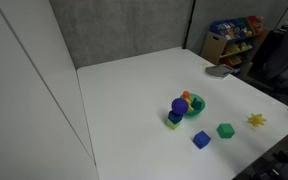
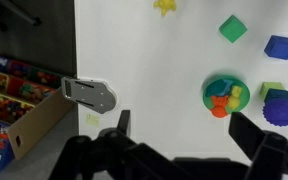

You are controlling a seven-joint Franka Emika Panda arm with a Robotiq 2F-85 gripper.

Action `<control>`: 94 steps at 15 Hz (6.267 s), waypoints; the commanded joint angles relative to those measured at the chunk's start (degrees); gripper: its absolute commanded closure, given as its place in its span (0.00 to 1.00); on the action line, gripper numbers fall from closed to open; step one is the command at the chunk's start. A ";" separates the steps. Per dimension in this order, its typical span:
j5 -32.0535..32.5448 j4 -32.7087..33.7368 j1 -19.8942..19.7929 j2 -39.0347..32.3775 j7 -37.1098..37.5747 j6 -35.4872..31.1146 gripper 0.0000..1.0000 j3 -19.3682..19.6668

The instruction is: Pick up the yellow toy from the table and put it in the green bowl

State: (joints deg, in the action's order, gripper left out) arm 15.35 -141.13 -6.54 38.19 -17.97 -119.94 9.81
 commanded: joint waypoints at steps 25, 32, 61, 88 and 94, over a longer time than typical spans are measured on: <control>-14.28 5.61 1.63 -22.18 -7.11 5.42 0.00 5.46; -14.00 0.51 -0.89 -29.98 -8.60 -7.95 0.00 5.33; -14.74 0.41 -11.17 -57.90 -1.29 -34.99 0.00 3.34; -17.83 8.06 -11.39 -65.85 4.23 -34.97 0.78 -4.10; -22.10 8.19 -10.16 -56.40 2.49 -28.75 0.79 -8.91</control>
State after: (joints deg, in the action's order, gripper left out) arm -3.81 -131.47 -17.23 -23.54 -14.66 -151.73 2.95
